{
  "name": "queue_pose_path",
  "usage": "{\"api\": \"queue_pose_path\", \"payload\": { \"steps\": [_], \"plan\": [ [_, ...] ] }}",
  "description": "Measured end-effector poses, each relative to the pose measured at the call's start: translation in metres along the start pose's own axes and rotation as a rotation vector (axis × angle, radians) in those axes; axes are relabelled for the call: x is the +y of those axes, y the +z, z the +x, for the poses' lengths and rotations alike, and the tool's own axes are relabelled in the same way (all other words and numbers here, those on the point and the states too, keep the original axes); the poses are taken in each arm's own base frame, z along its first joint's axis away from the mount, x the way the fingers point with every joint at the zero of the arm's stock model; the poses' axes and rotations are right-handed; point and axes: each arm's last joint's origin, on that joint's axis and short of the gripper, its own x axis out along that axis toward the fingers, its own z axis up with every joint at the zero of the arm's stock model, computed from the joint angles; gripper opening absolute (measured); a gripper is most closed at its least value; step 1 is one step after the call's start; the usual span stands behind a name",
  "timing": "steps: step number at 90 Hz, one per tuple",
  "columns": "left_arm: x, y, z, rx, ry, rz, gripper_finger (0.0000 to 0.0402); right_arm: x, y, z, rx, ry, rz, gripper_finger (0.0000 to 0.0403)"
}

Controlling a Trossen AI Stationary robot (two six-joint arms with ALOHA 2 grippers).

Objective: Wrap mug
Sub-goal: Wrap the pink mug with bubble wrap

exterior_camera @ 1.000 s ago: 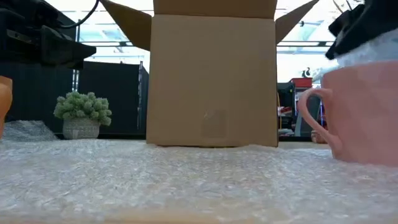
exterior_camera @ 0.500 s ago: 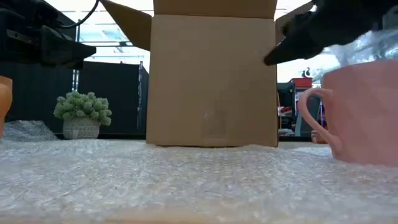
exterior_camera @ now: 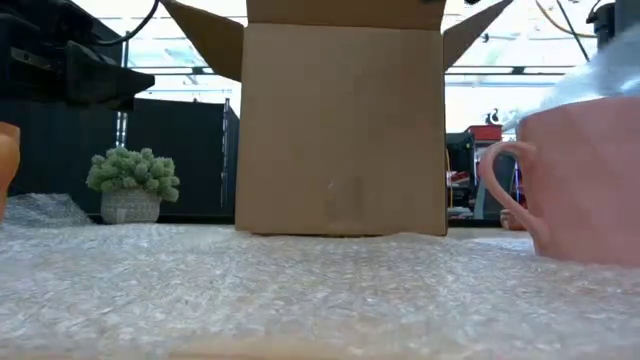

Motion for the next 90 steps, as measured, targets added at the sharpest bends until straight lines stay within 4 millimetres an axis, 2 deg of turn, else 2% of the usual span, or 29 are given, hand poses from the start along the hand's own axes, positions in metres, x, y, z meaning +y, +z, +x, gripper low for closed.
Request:
{"api": "queue_pose_path", "payload": {
  "steps": [10,21,31,47,69,90],
  "plan": [
    [0.0,0.0,0.0,0.0,0.0,0.0,0.0001,-0.006,-0.024,-0.027,0.157,-0.037,0.178,0.0164],
    [0.0,0.0,0.0,0.0,0.0,0.0,0.0001,0.001,-0.057,-0.036,0.239,-0.052,0.327,0.0164],
    [0.0,0.0,0.0,0.0,0.0,0.0,0.0001,0.015,-0.087,-0.025,0.286,-0.048,0.372,0.0164],
    [0.0,0.0,0.0,0.0,0.0,0.0,0.0001,0.026,-0.127,-0.007,0.42,-0.068,0.398,0.0164],
    [0.0,0.0,0.0,0.0,0.0,0.0,0.0001,0.039,-0.15,0.022,0.351,0.023,0.428,0.0164],
    [0.0,0.0,0.0,0.0,0.0,0.0,0.0001,0.046,-0.164,0.041,0.374,0.004,0.394,0.0164]
  ]
}}
